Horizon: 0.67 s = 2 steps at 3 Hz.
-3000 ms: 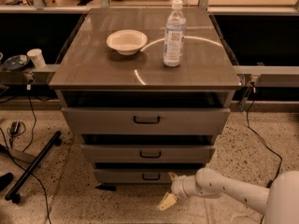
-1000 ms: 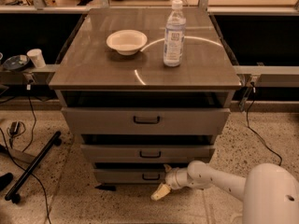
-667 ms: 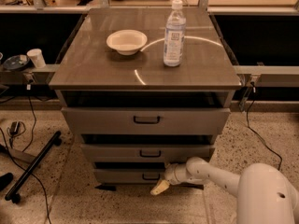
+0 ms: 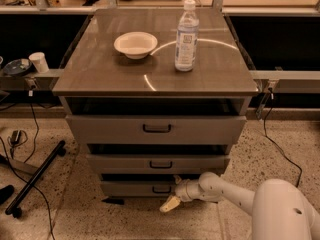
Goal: Open bottom drawer
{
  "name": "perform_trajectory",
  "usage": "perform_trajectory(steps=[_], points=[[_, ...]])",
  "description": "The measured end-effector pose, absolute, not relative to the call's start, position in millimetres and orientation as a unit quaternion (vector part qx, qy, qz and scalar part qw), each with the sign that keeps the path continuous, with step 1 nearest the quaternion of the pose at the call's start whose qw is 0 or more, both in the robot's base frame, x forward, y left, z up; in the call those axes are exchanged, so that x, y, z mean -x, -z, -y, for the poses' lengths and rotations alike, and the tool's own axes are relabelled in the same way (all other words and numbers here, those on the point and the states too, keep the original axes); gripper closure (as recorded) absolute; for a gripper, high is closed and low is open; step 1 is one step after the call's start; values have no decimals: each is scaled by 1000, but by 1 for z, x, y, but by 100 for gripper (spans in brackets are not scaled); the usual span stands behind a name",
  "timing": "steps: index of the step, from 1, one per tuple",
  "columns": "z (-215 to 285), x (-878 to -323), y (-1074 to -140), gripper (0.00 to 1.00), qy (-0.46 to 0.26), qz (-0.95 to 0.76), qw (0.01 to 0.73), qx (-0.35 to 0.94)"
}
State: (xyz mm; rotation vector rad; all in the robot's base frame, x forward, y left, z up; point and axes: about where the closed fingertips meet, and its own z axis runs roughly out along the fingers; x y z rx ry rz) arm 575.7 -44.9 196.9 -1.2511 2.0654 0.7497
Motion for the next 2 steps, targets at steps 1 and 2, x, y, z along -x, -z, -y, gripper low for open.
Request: perform_trajectory(steps=[1, 2], points=[[45, -576, -197, 27, -283, -779, 302, 472], [45, -576, -197, 50, -283, -779, 302, 472]])
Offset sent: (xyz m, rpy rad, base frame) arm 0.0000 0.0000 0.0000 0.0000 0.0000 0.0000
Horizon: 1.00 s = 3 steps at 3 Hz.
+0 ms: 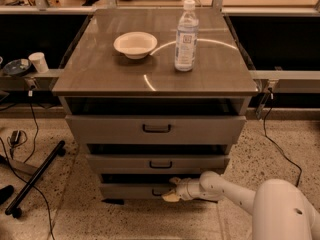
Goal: Open bottom drawer
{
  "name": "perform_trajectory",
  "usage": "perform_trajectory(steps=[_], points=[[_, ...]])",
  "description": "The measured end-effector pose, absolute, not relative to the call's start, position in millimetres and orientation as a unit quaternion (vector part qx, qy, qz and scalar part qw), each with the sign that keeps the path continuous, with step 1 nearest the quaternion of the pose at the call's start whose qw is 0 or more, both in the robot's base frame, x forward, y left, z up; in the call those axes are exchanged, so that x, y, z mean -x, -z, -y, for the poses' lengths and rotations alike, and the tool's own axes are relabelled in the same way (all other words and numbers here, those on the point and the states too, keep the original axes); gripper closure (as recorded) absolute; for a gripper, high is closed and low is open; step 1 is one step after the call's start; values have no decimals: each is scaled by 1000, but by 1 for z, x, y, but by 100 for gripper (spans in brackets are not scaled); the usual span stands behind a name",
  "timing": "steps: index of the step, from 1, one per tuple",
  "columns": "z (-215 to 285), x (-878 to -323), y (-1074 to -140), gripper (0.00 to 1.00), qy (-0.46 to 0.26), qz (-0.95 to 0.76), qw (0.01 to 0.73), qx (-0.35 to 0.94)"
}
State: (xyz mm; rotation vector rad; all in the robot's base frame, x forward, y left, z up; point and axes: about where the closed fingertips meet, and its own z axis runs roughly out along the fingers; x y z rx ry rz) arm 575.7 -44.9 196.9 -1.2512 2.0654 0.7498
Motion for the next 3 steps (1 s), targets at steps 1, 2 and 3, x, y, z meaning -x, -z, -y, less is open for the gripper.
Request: perform_trajectory(steps=[1, 2, 3], points=[[45, -576, -197, 73, -283, -779, 302, 472], [45, -575, -197, 100, -283, -779, 302, 472], [45, -571, -196, 100, -285, -780, 301, 468]])
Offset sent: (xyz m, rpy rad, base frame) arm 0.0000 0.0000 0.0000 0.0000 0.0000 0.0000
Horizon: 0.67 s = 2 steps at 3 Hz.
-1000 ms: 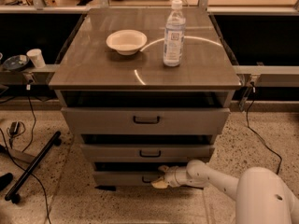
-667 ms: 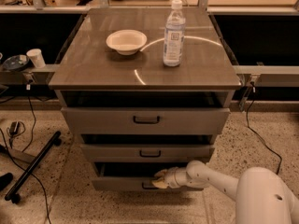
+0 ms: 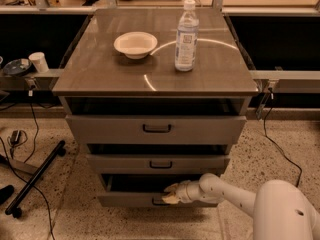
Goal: Open bottom drawer
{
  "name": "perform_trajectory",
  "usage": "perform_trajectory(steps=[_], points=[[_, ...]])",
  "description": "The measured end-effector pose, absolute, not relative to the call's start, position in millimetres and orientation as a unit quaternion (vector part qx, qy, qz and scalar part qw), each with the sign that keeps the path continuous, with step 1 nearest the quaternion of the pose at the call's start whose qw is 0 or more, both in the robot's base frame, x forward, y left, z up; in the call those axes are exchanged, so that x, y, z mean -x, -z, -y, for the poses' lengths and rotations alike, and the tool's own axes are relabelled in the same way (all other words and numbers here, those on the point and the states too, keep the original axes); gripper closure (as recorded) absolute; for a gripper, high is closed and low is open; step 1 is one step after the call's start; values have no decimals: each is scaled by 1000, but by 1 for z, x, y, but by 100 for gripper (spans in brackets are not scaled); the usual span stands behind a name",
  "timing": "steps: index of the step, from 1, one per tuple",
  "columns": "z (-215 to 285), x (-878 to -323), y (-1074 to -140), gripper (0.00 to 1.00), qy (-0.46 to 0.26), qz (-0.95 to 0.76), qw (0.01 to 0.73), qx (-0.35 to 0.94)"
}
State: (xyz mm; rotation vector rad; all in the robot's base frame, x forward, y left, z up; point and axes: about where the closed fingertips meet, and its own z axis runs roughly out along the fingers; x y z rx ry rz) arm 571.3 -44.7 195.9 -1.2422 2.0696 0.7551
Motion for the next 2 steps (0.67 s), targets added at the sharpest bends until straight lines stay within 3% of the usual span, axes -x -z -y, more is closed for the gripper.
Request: perform_trajectory(steps=[1, 2], points=[[47, -559, -194, 100, -290, -785, 301, 458], [50, -548, -193, 81, -294, -789, 299, 449]])
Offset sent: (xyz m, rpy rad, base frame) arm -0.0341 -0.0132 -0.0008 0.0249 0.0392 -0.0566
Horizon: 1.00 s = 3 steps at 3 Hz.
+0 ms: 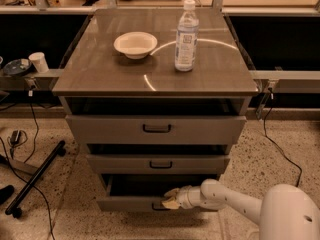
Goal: Open bottom drawer
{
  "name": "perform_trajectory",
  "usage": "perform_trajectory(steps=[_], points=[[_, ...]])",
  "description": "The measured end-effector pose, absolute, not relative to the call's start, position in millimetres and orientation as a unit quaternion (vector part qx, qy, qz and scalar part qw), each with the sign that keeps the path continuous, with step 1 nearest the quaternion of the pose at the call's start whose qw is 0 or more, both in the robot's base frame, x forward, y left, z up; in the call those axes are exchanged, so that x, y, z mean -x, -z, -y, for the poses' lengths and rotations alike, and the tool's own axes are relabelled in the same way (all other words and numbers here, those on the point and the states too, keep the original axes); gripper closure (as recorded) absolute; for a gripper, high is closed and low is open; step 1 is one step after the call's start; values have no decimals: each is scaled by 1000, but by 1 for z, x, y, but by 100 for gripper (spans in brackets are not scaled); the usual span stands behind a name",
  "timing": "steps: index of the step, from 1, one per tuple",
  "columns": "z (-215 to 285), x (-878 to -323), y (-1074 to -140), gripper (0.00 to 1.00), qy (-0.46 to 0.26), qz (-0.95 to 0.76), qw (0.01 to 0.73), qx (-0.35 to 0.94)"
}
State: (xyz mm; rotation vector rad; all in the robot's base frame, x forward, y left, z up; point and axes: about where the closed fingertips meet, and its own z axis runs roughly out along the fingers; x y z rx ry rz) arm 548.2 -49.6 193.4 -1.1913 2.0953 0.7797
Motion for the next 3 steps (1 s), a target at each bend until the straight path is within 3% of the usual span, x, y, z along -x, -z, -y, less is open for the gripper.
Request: perform_trajectory(steps=[3], points=[[48, -533, -198, 11, -308, -782, 291, 457]])
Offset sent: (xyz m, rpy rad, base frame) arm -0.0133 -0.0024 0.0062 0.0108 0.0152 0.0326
